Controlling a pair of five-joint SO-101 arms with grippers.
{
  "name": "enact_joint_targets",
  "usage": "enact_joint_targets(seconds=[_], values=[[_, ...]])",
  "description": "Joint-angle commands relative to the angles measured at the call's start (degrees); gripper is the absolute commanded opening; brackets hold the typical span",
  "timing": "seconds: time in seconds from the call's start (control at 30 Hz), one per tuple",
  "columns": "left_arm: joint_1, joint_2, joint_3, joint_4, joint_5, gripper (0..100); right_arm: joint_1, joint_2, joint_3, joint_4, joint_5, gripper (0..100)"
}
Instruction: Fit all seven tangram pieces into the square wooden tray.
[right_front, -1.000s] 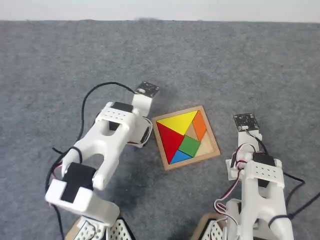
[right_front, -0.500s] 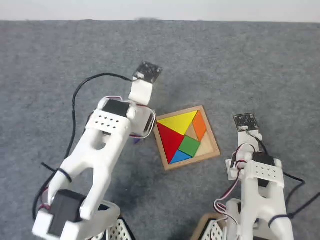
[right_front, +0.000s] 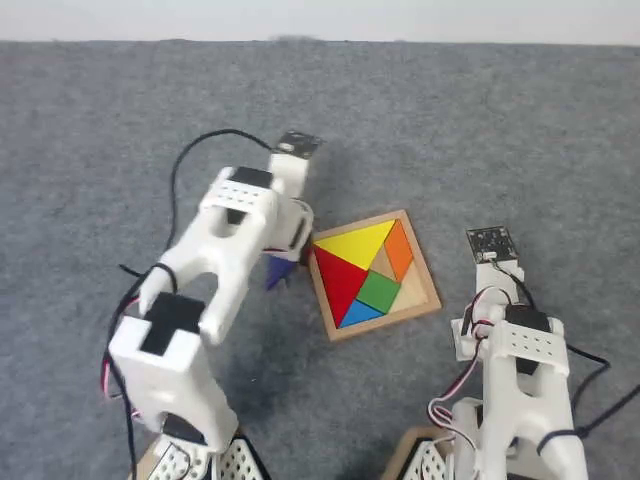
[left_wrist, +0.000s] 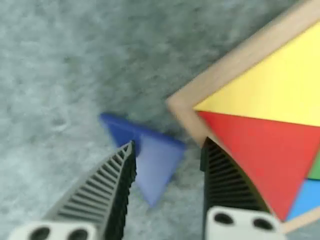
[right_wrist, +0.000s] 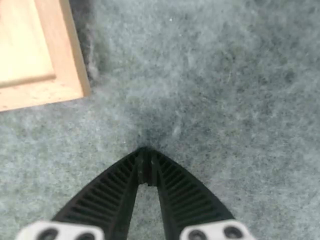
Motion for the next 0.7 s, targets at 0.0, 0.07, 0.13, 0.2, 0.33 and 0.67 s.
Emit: enact_joint_targets(seconds=[0.0,0.07,0.13,0.2,0.33,0.67], values=[[-4.5,0.5,2.2,2.0,-4.8,20,0.7,0.4,-1.8,-1.5,0.4,0.6],[-5.8,-1.9,5.1,1.3,-6.2,20,0.7,0.4,-1.8,-1.5,0.4,0.6],[-6.7,-4.7,8.6,-0.7,-7.7,20,0.7,0.4,-1.8,-1.5,0.4,0.6],[-7.5,-7.0,11.7,-2.5,-9.0,20,0.7,0.4,-1.8,-1.5,0.4,0.6],[-10.1,-11.0,16.3,-4.0,-13.5,18,0.7,0.4,-1.8,-1.5,0.4,0.6],[-17.6,-27.8,21.1,-3.9,-22.4,18,0.7,0.4,-1.8,-1.5,0.4,0.6]])
